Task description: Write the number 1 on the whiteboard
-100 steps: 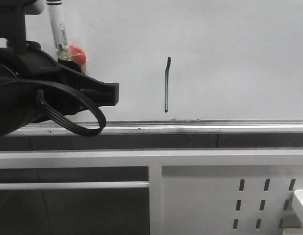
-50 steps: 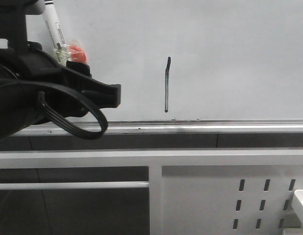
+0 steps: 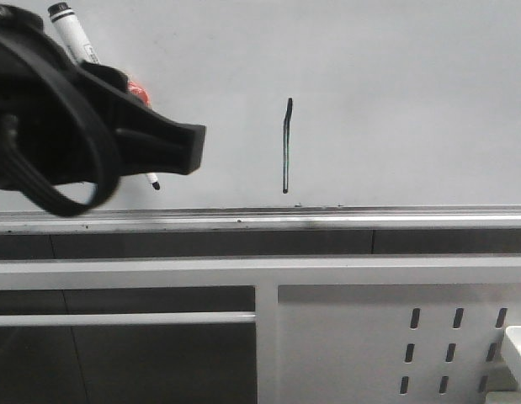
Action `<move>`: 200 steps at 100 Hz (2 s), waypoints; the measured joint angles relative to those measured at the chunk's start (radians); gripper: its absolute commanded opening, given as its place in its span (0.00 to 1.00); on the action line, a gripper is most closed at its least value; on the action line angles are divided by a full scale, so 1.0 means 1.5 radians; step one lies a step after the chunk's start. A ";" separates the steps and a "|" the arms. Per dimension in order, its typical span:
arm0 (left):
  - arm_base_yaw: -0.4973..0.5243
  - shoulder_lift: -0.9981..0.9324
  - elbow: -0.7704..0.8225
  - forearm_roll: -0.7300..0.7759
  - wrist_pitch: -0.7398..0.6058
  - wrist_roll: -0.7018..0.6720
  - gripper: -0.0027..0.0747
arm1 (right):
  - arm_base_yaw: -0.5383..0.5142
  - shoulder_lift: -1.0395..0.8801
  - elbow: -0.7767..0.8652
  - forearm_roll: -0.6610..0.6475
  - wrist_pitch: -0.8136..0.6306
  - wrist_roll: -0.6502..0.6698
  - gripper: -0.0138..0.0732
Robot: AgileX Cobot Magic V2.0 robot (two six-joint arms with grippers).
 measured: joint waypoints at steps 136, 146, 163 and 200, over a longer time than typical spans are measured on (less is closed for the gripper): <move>-0.162 -0.747 0.018 -0.294 -0.058 0.896 0.01 | 0.000 -0.143 0.331 -0.012 -0.188 0.110 0.08; -0.162 -0.747 0.018 -0.314 -0.046 0.896 0.01 | 0.000 -0.143 0.331 -0.012 -0.188 0.110 0.08; -0.162 -0.747 0.019 -0.322 -0.042 0.896 0.01 | 0.000 -0.143 0.331 -0.012 -0.188 0.111 0.08; -0.162 -0.747 0.019 -0.322 -0.038 0.894 0.01 | 0.000 -0.143 0.331 -0.012 -0.188 0.111 0.08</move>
